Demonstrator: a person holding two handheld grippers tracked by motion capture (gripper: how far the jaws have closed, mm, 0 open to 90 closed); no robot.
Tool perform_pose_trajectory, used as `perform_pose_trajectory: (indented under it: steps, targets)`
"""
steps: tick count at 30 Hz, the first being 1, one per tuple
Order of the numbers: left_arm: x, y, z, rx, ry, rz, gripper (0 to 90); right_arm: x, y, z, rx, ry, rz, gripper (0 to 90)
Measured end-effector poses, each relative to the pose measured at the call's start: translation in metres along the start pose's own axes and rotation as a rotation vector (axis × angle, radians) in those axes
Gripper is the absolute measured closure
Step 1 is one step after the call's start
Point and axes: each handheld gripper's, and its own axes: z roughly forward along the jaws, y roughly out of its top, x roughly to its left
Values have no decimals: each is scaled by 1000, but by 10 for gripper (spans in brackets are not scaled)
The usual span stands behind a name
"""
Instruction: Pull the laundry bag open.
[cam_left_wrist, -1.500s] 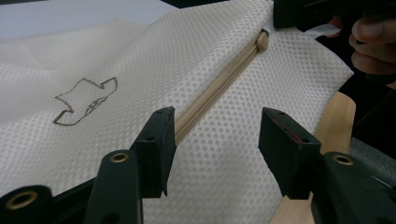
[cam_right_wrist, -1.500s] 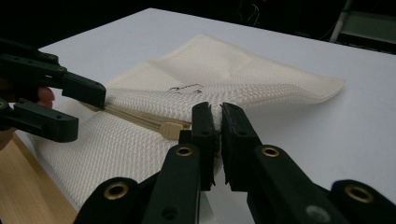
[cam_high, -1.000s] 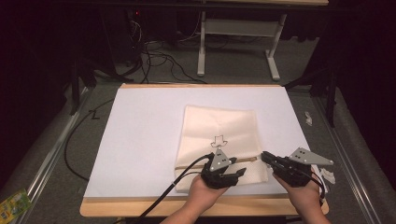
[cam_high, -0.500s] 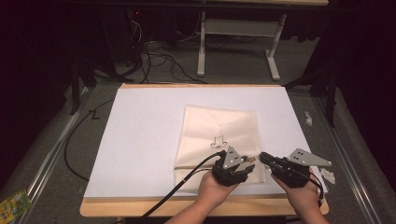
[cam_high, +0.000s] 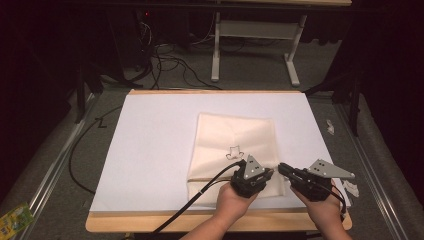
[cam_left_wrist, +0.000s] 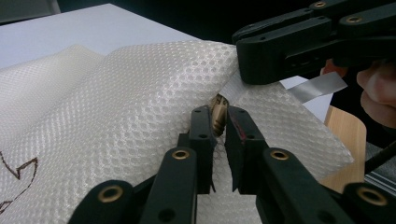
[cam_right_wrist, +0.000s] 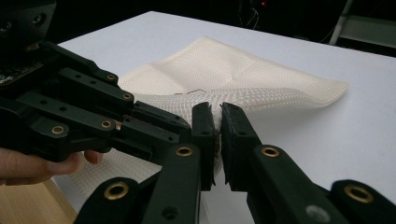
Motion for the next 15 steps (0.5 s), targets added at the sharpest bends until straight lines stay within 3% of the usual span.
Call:
perform_pose_trajectory:
  steps: [5, 15]
  targets:
    - [-3, 2, 0, 6, -9, 26, 866, -1, 0, 0, -1, -9, 4, 860]
    - [-1, 1, -4, 27, -18, 18, 872, 0, -1, 1, 19, -34, -13, 862]
